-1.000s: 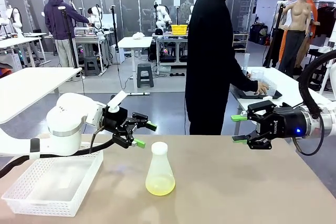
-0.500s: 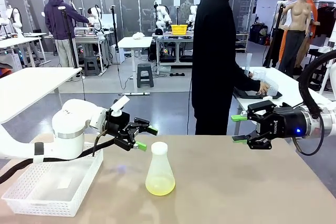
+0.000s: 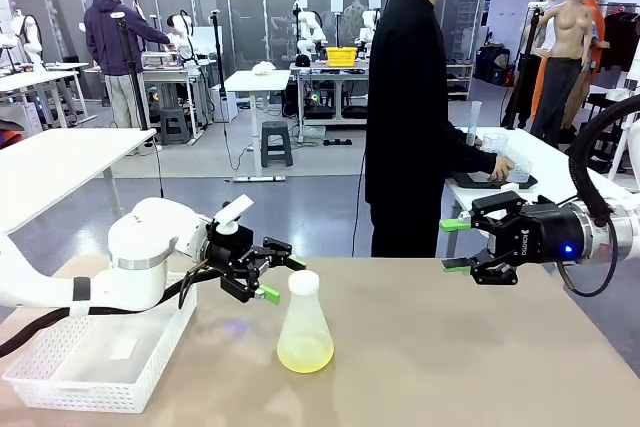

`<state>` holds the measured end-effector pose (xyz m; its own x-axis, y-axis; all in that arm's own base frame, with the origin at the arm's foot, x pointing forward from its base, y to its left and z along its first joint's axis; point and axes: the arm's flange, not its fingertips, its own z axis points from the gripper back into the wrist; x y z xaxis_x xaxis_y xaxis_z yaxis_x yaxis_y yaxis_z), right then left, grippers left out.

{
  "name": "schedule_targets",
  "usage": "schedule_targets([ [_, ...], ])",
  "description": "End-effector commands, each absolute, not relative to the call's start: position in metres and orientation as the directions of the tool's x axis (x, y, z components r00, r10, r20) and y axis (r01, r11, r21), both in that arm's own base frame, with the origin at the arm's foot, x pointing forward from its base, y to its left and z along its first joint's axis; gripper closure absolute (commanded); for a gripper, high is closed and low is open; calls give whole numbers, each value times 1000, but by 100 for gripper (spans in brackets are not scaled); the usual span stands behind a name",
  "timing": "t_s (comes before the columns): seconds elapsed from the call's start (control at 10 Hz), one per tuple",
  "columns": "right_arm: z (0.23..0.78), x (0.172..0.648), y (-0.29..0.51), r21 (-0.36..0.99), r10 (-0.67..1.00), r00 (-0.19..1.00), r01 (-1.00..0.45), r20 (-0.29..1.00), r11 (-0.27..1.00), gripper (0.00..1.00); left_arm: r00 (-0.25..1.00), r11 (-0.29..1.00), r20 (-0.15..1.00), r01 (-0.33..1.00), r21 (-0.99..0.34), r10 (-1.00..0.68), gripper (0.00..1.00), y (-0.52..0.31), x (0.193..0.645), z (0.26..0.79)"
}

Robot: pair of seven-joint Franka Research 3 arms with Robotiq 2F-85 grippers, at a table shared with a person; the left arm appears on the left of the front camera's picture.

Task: Prepare the solutions needed for the experiment.
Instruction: When the human places the Big flask in the center of the table, pick up the Big flask and place it in the left Organizing basket.

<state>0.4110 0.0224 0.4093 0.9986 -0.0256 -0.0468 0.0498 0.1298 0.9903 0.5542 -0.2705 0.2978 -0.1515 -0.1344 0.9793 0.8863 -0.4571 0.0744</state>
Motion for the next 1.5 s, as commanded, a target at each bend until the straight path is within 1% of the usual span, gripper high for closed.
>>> schedule_targets([
  [0.0,411,411,23,991,-23,999,44,-41,123,32,-135,-467,987,881,80,-85,0,-280,561,286],
  [0.3,411,411,23,991,-23,999,44,-41,123,32,-93,-497,994,866,53,-57,0,-297,559,275],
  [0.7,411,411,23,991,-23,999,44,-41,123,32,-83,-519,992,854,23,-93,0,-321,557,265],
  [1.0,411,411,23,991,-23,999,44,-41,123,32,-78,-489,991,872,18,-104,0,-331,565,261],
  [1.2,411,411,23,991,-23,999,44,-41,123,32,-95,-436,985,900,22,-146,0,-343,574,259],
  [1.4,411,411,23,991,-23,999,44,-41,123,32,-82,-369,983,929,15,-166,0,-350,588,259],
])
